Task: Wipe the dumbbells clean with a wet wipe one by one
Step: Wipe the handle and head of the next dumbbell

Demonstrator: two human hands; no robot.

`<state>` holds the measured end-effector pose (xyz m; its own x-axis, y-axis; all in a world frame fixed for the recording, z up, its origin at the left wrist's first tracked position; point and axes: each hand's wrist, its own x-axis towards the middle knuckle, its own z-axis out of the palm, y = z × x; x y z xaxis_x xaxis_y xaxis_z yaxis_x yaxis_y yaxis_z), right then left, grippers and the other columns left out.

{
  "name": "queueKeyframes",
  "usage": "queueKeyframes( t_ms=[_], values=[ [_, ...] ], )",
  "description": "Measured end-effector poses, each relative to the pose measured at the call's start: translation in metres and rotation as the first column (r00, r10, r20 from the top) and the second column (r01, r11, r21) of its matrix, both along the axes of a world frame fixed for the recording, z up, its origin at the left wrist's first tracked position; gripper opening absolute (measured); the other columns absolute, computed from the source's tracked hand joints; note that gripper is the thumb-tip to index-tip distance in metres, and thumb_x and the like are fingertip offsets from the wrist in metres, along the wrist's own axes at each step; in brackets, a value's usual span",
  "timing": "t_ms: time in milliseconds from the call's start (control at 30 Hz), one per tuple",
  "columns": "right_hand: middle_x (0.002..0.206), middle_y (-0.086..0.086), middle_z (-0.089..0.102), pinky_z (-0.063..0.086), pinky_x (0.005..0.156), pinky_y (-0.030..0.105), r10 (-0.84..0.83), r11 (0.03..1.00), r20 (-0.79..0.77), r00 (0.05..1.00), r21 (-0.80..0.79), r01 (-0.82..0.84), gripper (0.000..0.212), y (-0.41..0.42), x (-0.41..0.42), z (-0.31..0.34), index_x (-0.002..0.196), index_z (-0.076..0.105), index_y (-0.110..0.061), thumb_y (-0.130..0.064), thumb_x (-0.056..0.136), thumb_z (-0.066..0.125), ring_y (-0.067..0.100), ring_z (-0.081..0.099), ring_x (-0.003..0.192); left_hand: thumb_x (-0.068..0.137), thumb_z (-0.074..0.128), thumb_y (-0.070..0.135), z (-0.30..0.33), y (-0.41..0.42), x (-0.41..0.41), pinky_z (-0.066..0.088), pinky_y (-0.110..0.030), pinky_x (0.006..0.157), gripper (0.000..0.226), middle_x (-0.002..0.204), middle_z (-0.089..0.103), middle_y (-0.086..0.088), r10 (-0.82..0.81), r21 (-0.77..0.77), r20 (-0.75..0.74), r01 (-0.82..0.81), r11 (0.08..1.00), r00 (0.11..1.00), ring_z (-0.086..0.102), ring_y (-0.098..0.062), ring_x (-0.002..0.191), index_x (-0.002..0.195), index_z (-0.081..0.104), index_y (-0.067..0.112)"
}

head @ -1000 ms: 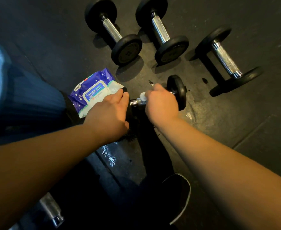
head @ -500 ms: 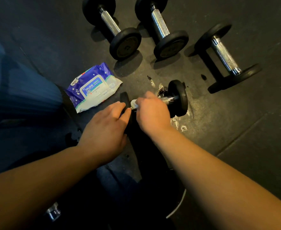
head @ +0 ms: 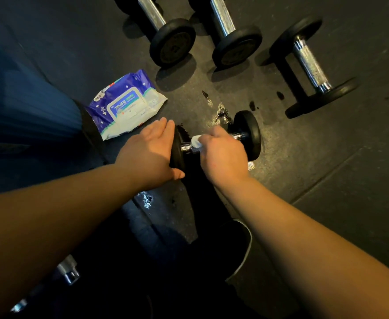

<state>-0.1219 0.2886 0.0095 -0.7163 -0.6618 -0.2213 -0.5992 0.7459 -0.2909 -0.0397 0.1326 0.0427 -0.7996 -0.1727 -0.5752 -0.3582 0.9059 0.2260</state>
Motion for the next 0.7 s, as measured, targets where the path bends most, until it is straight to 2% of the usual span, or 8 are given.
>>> queueKeyframes(
  t_ms=[133, 167, 300, 367, 500, 600, 700],
  values=[
    [0.096, 0.015, 0.060, 0.034, 0.060, 0.033, -0.213, 0.977, -0.064, 0.975, 0.004, 0.214, 0.010, 0.009, -0.016, -0.004, 0.090, 0.071, -0.007, -0.011, 0.087, 0.062, 0.038, 0.063, 0.072, 0.075, 0.074, 0.060, -0.003, -0.001, -0.004, 0.022, -0.043, 0.121, 0.118, 0.165, 0.010, -0.006, -0.010, 0.022, 0.075, 0.008, 1.000, 0.997, 0.012, -0.023, 0.151, 0.157, 0.001, 0.017],
    [0.096, 0.015, 0.060, 0.033, 0.060, 0.033, -0.204, 0.979, -0.048, 0.978, -0.009, 0.203, 0.010, 0.007, -0.013, -0.003, 0.089, 0.071, -0.008, -0.010, 0.085, 0.062, 0.038, 0.063, 0.072, 0.076, 0.074, 0.059, -0.004, 0.000, -0.002, 0.023, -0.044, 0.120, 0.116, 0.165, 0.011, -0.006, -0.010, 0.018, 0.068, 0.009, 1.000, 0.998, 0.013, -0.023, 0.151, 0.157, 0.002, 0.016],
    [0.093, 0.011, 0.057, 0.031, 0.055, 0.034, 0.022, 1.000, 0.041, 0.999, -0.003, -0.022, 0.009, -0.014, 0.022, 0.000, 0.087, 0.070, -0.010, -0.010, 0.083, 0.062, 0.037, 0.062, 0.069, 0.075, 0.077, 0.053, -0.004, 0.006, 0.006, 0.030, -0.045, 0.116, 0.110, 0.161, 0.023, -0.010, -0.002, -0.006, -0.038, 0.002, 1.000, 0.999, 0.022, -0.026, 0.148, 0.155, 0.014, 0.012],
    [0.090, 0.011, 0.056, 0.029, 0.053, 0.034, 0.064, 0.998, 0.049, 0.997, 0.003, -0.064, 0.006, -0.017, 0.028, 0.000, 0.083, 0.068, -0.009, -0.011, 0.082, 0.063, 0.037, 0.061, 0.065, 0.075, 0.077, 0.052, -0.002, 0.010, 0.012, 0.032, -0.045, 0.114, 0.108, 0.160, 0.025, -0.011, -0.009, -0.017, -0.073, 0.008, 1.000, 0.997, 0.024, -0.026, 0.147, 0.155, 0.016, 0.012],
    [0.098, 0.012, 0.058, 0.033, 0.057, 0.033, -0.037, 0.996, -0.042, 0.998, 0.083, 0.041, 0.012, 0.006, 0.002, 0.005, 0.093, 0.070, -0.014, -0.013, 0.087, 0.060, 0.037, 0.065, 0.071, 0.077, 0.074, 0.055, 0.002, 0.017, 0.022, 0.032, -0.042, 0.114, 0.103, 0.161, 0.025, -0.008, -0.014, -0.032, -0.093, 0.011, 0.999, 0.996, 0.027, -0.025, 0.146, 0.155, 0.018, 0.017],
    [0.107, 0.011, 0.056, 0.038, 0.062, 0.033, -0.118, 0.979, -0.046, 0.992, 0.164, 0.124, 0.022, 0.020, -0.013, 0.008, 0.103, 0.072, -0.017, -0.012, 0.090, 0.056, 0.036, 0.066, 0.078, 0.076, 0.074, 0.055, 0.004, 0.023, 0.027, 0.033, -0.041, 0.113, 0.099, 0.161, 0.023, -0.007, -0.002, -0.013, -0.100, 0.001, 1.000, 0.995, 0.029, -0.025, 0.145, 0.153, 0.021, 0.020],
    [0.107, 0.010, 0.056, 0.037, 0.061, 0.034, -0.036, 0.987, 0.032, 0.999, 0.161, 0.031, 0.018, 0.013, 0.007, 0.014, 0.101, 0.070, -0.016, -0.014, 0.091, 0.055, 0.035, 0.065, 0.078, 0.075, 0.075, 0.056, 0.004, 0.030, 0.031, 0.035, -0.041, 0.112, 0.095, 0.161, 0.024, -0.007, -0.009, -0.034, -0.115, 0.005, 0.999, 0.993, 0.030, -0.025, 0.144, 0.148, 0.029, 0.019]
  ],
)
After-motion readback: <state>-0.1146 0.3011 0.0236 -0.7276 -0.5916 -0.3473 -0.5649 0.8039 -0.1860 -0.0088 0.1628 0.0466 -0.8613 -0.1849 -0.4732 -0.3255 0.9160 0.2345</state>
